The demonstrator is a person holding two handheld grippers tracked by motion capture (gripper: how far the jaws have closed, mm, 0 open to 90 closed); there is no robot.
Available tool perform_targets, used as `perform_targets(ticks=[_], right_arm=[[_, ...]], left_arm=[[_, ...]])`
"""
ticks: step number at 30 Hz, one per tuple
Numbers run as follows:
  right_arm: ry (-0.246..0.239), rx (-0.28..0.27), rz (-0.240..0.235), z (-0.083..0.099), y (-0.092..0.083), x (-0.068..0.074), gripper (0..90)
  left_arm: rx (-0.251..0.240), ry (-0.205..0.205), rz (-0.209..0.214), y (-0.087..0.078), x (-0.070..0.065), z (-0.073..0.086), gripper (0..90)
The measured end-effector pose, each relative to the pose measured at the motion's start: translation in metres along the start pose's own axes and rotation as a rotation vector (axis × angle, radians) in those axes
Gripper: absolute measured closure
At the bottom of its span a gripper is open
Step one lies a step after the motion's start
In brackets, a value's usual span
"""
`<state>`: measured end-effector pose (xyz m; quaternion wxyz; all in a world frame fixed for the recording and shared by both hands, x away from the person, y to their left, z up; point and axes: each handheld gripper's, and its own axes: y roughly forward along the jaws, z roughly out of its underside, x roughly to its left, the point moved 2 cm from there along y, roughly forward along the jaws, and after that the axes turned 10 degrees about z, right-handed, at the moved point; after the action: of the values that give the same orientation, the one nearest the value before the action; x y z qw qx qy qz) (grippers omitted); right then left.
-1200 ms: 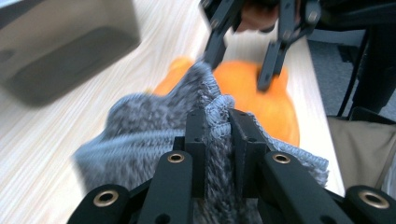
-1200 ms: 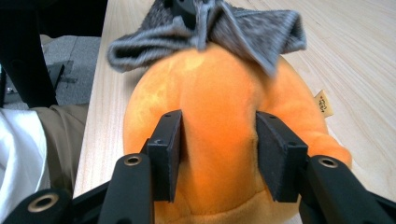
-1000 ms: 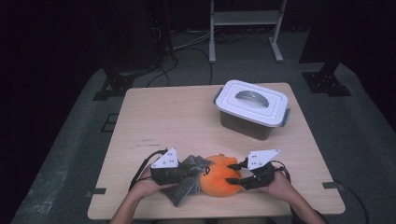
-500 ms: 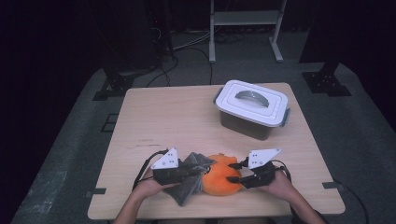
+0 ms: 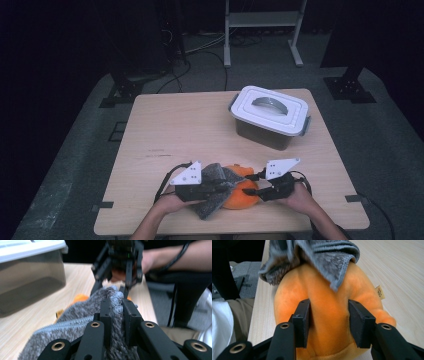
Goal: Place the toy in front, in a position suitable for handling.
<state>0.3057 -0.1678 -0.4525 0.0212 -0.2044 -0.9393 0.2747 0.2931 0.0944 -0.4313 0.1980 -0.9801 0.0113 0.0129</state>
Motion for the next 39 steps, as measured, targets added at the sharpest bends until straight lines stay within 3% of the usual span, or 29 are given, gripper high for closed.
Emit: perform_targets(ticks=[2,5,7,9,11,14,19,21,23,24,26,28,31,33,35,36,37,39], right_arm=[[0.003,-0.002,-0.002,0.000,0.000,0.000,54.6],[-0.007,-0.001,0.003,-0.001,0.000,0.001,54.9],[-0.009,-0.002,0.003,0.000,0.000,0.001,54.9],[-0.008,0.001,0.001,0.001,-0.001,0.001,54.9],[-0.006,0.002,0.006,0.000,-0.001,0.001,54.9],[0.003,0.001,0.012,-0.001,0.001,0.001,54.9],[0.008,0.002,0.009,-0.003,0.004,0.001,54.8],[0.008,0.001,0.010,-0.003,0.004,0.001,54.8],[0.010,0.002,0.010,-0.002,0.003,0.001,54.7],[0.009,-0.001,0.010,-0.002,0.003,0.001,54.7],[0.005,0.001,0.010,-0.002,0.003,0.002,54.6],[0.007,0.000,0.011,-0.002,0.003,0.002,54.6],[0.009,-0.004,0.005,-0.001,0.003,0.001,54.6],[0.008,-0.002,0.007,0.000,0.002,0.001,54.5],[0.005,-0.003,0.010,0.000,0.002,0.002,54.5],[0.005,-0.003,0.009,0.000,0.002,0.002,54.5],[0.005,-0.002,0.008,0.000,0.002,0.002,54.5],[0.000,0.000,0.008,-0.001,0.003,0.002,54.6]], left_arm=[[0.017,-0.013,-0.014,-0.005,0.003,0.008,80.0],[0.021,-0.040,-0.069,-0.020,0.008,0.016,79.9],[0.026,-0.072,-0.110,-0.030,0.013,0.024,80.0],[0.013,-0.104,-0.119,-0.036,0.017,0.030,80.0],[-0.021,-0.114,-0.104,-0.037,0.017,0.029,80.1],[-0.062,-0.093,-0.072,-0.030,0.012,0.018,80.3],[-0.125,-0.004,0.002,-0.012,-0.001,-0.016,80.4],[-0.101,0.011,0.023,-0.004,-0.002,-0.018,80.3],[-0.040,-0.010,0.022,0.004,0.002,-0.008,79.6],[-0.011,-0.025,0.034,0.007,0.003,-0.001,77.3],[-0.005,-0.019,0.029,0.008,0.002,0.002,69.7],[0.010,0.017,-0.007,0.007,-0.002,-0.004,59.8],[0.016,0.029,-0.067,0.003,-0.002,-0.008,38.9],[0.032,0.013,-0.082,0.001,0.000,-0.006,35.2],[0.088,0.009,-0.108,0.002,0.003,-0.002,29.7],[0.115,0.005,-0.115,0.002,0.004,0.002,30.1],[0.102,-0.014,-0.112,0.003,0.004,0.007,33.2],[0.097,-0.009,-0.117,0.003,0.004,0.010,48.9]])
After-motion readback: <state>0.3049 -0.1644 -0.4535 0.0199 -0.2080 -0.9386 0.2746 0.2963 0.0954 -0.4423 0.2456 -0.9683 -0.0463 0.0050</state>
